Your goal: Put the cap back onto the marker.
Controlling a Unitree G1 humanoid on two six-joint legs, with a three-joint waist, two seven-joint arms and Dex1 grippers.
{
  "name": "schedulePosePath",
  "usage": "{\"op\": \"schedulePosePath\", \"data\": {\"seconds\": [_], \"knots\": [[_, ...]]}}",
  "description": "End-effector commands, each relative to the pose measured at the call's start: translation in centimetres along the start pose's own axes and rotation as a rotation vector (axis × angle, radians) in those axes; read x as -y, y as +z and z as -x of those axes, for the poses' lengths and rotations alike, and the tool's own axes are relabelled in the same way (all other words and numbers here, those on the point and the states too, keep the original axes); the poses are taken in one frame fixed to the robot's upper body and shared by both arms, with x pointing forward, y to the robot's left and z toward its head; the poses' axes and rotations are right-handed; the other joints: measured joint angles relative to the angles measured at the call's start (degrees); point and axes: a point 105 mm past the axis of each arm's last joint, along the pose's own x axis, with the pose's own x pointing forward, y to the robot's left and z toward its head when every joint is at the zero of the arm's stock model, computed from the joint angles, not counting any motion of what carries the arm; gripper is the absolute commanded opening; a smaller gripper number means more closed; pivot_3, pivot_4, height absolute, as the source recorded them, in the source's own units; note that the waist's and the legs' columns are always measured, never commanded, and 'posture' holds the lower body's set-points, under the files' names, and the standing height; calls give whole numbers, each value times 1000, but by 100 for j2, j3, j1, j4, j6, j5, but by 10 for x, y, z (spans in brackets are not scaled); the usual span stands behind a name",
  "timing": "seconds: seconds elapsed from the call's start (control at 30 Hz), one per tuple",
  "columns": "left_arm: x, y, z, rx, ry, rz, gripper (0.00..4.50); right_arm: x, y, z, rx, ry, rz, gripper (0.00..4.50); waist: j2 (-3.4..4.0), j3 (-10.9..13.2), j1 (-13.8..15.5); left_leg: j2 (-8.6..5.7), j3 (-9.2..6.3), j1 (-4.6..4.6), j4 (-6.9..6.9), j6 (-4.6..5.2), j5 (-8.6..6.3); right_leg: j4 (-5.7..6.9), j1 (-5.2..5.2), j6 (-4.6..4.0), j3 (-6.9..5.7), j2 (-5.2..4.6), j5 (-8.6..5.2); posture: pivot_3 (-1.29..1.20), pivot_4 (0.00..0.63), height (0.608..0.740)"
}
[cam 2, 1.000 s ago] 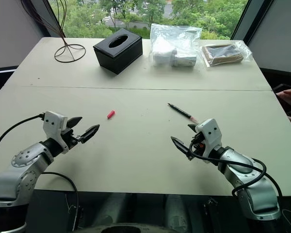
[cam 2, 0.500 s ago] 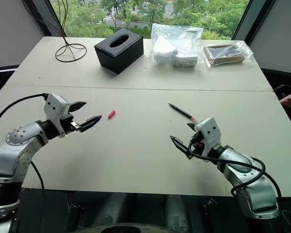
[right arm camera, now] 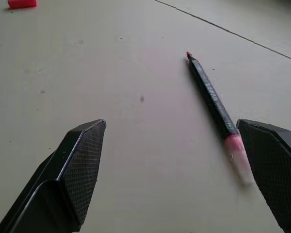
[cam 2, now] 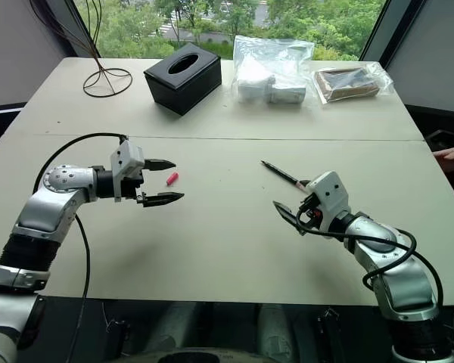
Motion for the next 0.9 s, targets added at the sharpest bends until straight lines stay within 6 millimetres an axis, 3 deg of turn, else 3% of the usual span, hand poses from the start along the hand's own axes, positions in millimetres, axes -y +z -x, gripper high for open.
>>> {"op": "schedulePosePath", "data": {"seconds": [0.03,0.17,0.33,0.5,0.73,0.9], "knots": [[-4,9,-4,30,-2,-34,4462,12,17,-20,35,40,66,4492,1,1,-23,2,-1,2,-1,0,0,3,0,0,0,5,0,0,150,740],[-3,12,-10,52,-4,-32,4462,17,24,-53,25,138,97,4492,-1,3,-44,-2,0,2,-1,1,2,10,-1,21,-1,15,12,0,150,740],[1,14,-7,67,15,-28,4462,19,19,-76,-5,223,102,4492,-1,4,-60,-7,1,3,-1,1,2,16,1,24,0,16,14,0,150,740],[4,13,1,71,57,-12,4462,21,7,-85,-47,284,90,4492,-1,4,-104,-10,-3,3,-1,0,2,20,1,24,1,15,14,0,150,740],[9,10,5,68,92,3,4462,27,7,-93,-42,292,59,4492,0,4,-152,-8,-7,13,-1,-7,7,36,1,23,3,18,14,0,150,740],[11,8,5,61,96,8,4462,18,10,-100,-40,326,73,4492,-1,4,-168,-9,-7,16,0,-11,9,41,1,23,5,19,14,0,150,740]]}}
